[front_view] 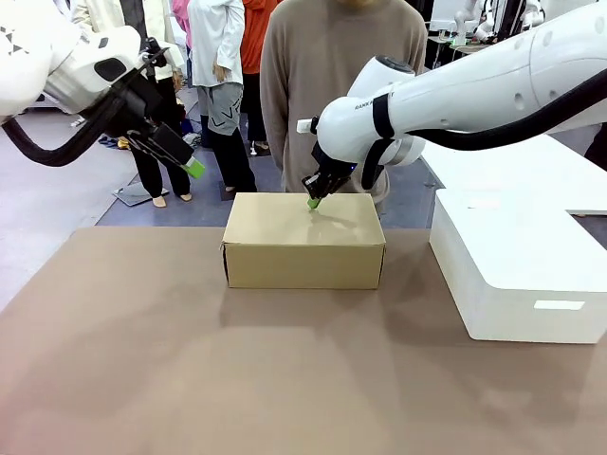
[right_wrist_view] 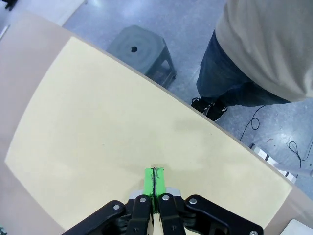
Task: Pack the shoes into the box.
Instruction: Press down on the lid of the Shoes Box.
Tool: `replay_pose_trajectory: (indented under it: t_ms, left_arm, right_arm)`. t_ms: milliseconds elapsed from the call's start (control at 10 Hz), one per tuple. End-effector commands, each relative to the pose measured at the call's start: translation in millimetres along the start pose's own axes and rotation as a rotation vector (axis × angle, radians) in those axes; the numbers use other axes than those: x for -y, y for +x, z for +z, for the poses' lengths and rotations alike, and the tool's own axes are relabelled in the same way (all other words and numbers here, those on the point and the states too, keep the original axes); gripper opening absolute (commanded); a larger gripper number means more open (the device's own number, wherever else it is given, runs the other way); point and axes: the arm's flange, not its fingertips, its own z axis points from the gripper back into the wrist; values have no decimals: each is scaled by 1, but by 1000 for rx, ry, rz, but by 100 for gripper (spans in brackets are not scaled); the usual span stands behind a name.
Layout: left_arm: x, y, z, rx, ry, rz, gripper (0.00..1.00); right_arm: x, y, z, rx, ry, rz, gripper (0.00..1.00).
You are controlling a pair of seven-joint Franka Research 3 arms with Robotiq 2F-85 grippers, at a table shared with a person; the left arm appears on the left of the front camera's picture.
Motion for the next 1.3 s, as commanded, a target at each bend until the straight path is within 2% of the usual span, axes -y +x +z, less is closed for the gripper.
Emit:
replay_pose_trajectory:
  t_ms: [0,400,700,800,1000,1200]
  left_arm:
    - [-1,-2,2,-2,9,0,100]
    - [-1,-2,2,-2,9,0,100]
    - [-1,-2,2,-2,9,0,100]
    - [-1,-2,2,-2,9,0,100]
    - [-1,-2,2,-2,9,0,100]
    - [-1,-2,2,-2,9,0,100]
  right_arm:
    - [-10,4,37,10,24,-10,0]
    - [-26,-15,69,-32,44,40,0]
    - [-40,-33,98,-22,50,82,0]
    - [-35,-10,75,-31,11,41,0]
    - [-35,-10,75,-31,11,41,0]
    - [-38,-23,98,-44,4,43,0]
